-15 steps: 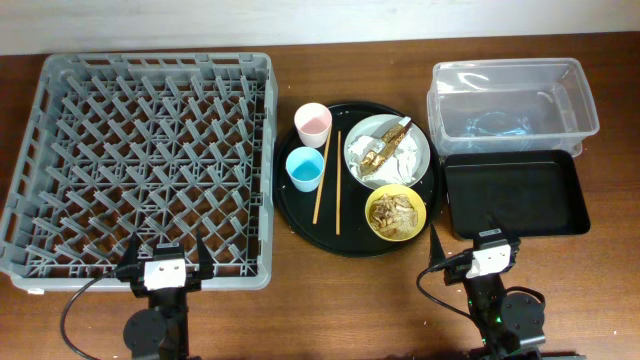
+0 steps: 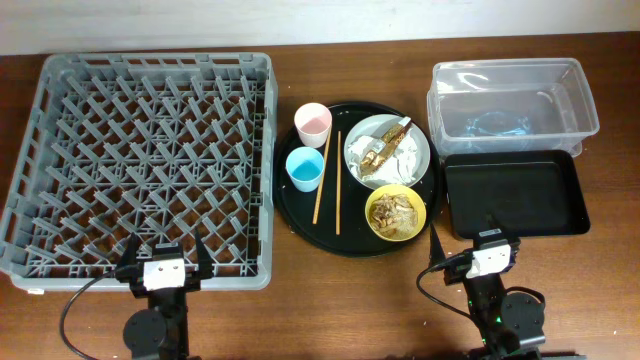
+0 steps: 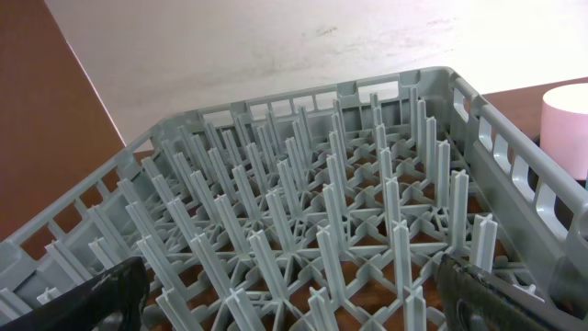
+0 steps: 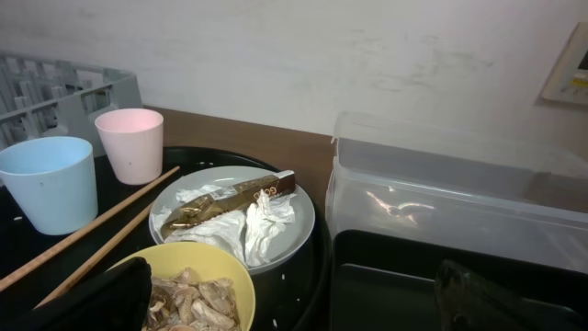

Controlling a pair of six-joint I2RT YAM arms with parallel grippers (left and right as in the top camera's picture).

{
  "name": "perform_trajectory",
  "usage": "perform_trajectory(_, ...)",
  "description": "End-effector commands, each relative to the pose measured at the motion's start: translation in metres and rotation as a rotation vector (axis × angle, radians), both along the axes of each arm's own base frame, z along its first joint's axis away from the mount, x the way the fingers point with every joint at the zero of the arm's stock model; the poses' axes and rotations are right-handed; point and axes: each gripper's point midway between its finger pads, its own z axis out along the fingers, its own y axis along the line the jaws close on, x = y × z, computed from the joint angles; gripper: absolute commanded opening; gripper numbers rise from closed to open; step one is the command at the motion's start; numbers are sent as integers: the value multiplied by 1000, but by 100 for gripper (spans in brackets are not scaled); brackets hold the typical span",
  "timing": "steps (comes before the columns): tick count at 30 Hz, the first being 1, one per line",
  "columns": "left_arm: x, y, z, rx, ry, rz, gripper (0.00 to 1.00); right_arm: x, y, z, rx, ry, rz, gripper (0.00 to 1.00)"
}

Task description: Sort waste into correct bins and load items into the dishwasher rack

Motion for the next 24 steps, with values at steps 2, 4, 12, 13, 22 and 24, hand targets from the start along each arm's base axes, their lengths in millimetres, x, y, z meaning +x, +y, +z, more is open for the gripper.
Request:
perform_trajectory(2,0,2,-2,-1,3,13,99,0,-2,-3,10,6,-7,98)
perform_trajectory(4,0,2,-2,-1,3,13,99,0,-2,-3,10,6,-7,98)
perform_trajectory(12,2,-10,29,14,-122,-58,99,1,-2,19,21,-81,-7,98)
perform_trajectory(13,2,-10,33,16,-136,-59,100,1,-2,22,23,-92,-7,98)
perform_trajectory(22,13,-36,132,20,-159,-219,99,-9,-2,109,30,-143,-2,99)
perform_trajectory(24,34,-34,153,3,-92,-226,99,6,0,133,22,-80,-3,98)
